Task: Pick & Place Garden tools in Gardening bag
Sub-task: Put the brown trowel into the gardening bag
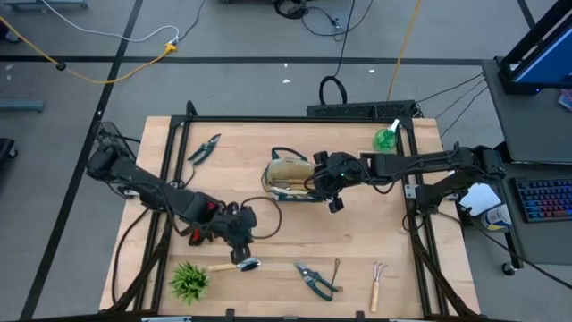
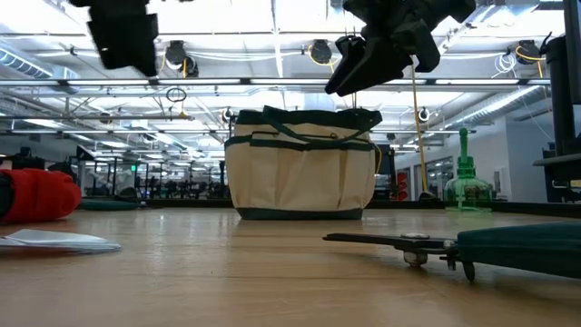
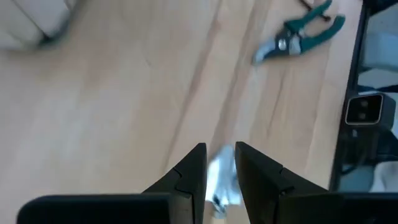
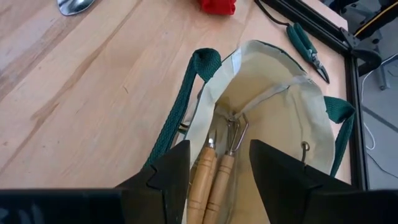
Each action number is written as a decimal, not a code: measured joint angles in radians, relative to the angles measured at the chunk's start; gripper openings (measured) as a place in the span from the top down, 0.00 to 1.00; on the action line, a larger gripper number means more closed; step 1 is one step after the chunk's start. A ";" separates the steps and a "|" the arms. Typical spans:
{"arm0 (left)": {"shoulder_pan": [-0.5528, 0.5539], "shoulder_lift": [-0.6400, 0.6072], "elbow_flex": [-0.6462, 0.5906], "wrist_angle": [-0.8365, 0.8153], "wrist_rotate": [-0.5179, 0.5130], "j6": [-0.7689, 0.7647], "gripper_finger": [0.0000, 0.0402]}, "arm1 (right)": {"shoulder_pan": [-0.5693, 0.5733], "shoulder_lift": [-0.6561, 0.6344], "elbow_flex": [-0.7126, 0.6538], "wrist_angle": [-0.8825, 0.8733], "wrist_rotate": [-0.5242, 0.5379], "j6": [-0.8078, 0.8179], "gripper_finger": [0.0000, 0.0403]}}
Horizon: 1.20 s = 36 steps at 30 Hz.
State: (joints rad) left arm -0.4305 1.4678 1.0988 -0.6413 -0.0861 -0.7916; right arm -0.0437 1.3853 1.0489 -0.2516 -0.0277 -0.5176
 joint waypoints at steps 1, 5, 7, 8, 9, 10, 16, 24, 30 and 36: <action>-0.011 0.011 0.000 -0.001 0.018 -0.017 0.78 | 0.000 0.000 0.000 0.000 0.000 0.001 0.60; -0.050 0.059 0.000 0.000 0.113 -0.058 0.78 | 0.000 0.000 0.000 0.000 0.000 0.005 0.60; -0.064 0.072 0.000 0.001 0.164 -0.086 0.78 | 0.000 0.000 0.000 0.000 0.000 0.007 0.60; -0.067 0.077 0.000 0.001 0.184 -0.101 0.78 | 0.000 0.000 0.000 0.000 0.000 0.007 0.60; -0.071 0.081 0.000 0.000 0.197 -0.111 0.78 | 0.000 0.000 0.000 0.000 0.000 0.007 0.60; -0.078 0.083 0.000 0.000 0.202 -0.113 0.78 | 0.000 0.000 0.000 -0.001 0.000 0.010 0.60; -0.109 0.084 0.000 -0.030 0.190 -0.143 0.78 | 0.000 0.000 0.000 -0.022 -0.003 0.189 0.60; -0.142 0.084 0.000 -0.076 0.190 -0.220 0.77 | 0.042 0.000 -0.017 -0.089 -0.002 0.273 0.60; -0.145 0.084 0.000 -0.091 0.182 -0.233 0.60 | 0.073 -0.006 -0.021 -0.090 -0.001 0.427 0.60; -0.154 0.144 0.000 -0.097 0.162 -0.188 0.47 | 0.082 -0.083 -0.021 -0.117 0.000 0.453 0.60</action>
State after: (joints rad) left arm -0.5848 1.6116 1.0992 -0.7383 0.0757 -0.9796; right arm 0.0380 1.3026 1.0275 -0.3690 -0.0280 -0.0642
